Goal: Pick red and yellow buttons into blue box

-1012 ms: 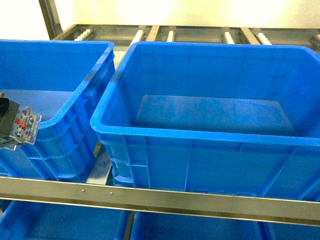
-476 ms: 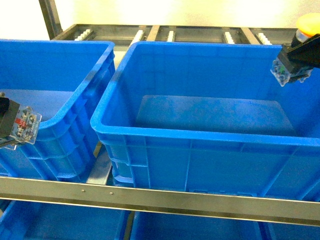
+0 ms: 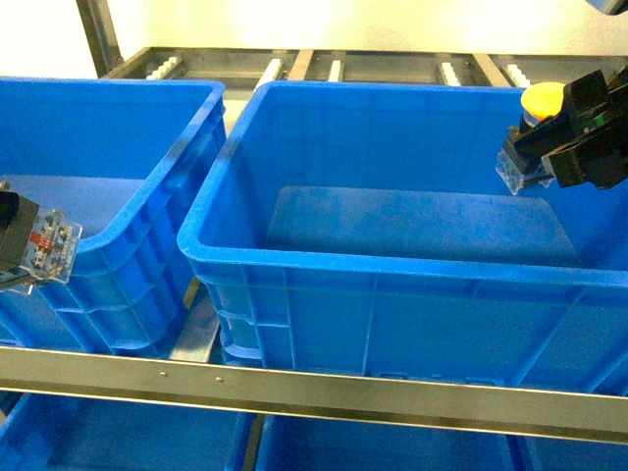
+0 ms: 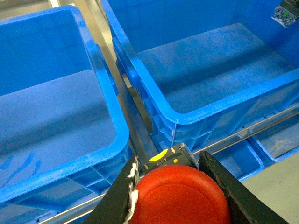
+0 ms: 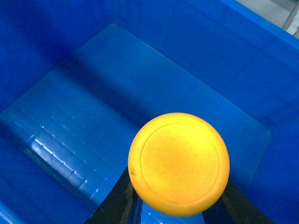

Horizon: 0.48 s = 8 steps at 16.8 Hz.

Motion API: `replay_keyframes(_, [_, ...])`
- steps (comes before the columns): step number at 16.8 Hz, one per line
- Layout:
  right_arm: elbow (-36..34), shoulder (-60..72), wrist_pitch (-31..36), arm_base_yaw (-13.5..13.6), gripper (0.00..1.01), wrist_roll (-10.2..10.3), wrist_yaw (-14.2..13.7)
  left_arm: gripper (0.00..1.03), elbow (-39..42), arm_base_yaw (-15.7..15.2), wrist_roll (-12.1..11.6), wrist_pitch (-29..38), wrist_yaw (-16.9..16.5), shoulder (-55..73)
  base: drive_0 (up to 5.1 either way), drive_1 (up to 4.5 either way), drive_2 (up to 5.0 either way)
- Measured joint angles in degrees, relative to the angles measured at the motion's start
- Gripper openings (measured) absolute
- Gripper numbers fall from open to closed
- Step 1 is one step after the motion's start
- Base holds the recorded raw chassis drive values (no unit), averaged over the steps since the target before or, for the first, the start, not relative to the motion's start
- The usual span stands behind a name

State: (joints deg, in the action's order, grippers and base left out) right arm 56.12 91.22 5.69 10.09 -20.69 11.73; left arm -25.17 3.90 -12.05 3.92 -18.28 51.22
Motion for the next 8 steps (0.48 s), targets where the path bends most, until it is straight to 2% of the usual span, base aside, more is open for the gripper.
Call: replay_keyframes(8, [2.9, 7.0, 0.1, 0.0, 0.26, -1.4, -2.3, 0.32, 0.0, 0.0, 0.0, 0.0, 0.0, 0.0, 0.0, 0.00, 0.0])
